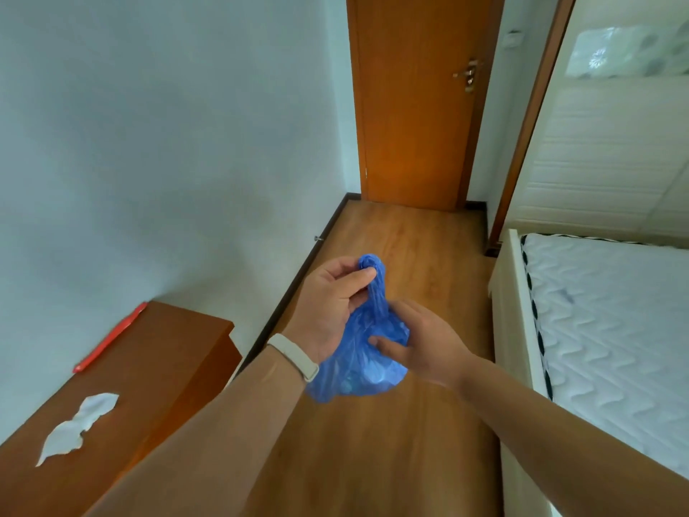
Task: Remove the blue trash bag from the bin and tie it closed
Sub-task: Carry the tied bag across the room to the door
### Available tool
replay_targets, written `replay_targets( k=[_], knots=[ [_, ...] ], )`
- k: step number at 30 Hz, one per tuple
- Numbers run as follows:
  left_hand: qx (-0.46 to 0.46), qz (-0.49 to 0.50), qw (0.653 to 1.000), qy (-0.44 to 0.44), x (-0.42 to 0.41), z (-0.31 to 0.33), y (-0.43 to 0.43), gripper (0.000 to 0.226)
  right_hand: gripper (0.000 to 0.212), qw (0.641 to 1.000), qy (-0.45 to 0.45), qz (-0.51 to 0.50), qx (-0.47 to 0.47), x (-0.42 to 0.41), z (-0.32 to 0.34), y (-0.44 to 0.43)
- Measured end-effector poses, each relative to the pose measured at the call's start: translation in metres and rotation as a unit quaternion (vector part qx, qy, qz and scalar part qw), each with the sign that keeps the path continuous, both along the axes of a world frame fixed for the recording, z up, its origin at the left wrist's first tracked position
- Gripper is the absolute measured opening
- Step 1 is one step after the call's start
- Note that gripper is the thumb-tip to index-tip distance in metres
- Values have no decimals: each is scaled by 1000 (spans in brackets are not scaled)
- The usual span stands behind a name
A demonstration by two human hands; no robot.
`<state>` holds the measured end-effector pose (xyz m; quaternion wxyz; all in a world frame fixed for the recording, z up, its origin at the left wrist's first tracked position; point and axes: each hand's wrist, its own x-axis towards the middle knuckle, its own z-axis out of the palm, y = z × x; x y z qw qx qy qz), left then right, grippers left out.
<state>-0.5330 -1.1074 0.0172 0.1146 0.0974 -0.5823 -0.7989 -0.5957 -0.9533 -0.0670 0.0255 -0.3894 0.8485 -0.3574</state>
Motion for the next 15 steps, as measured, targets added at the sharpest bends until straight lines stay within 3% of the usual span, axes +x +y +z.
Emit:
replay_targets(
  k=[15],
  knots=[
    [25,-80,996,13,-230,-28,-93,14,54,995,5,-93,41,-200,-13,-79]
  ],
)
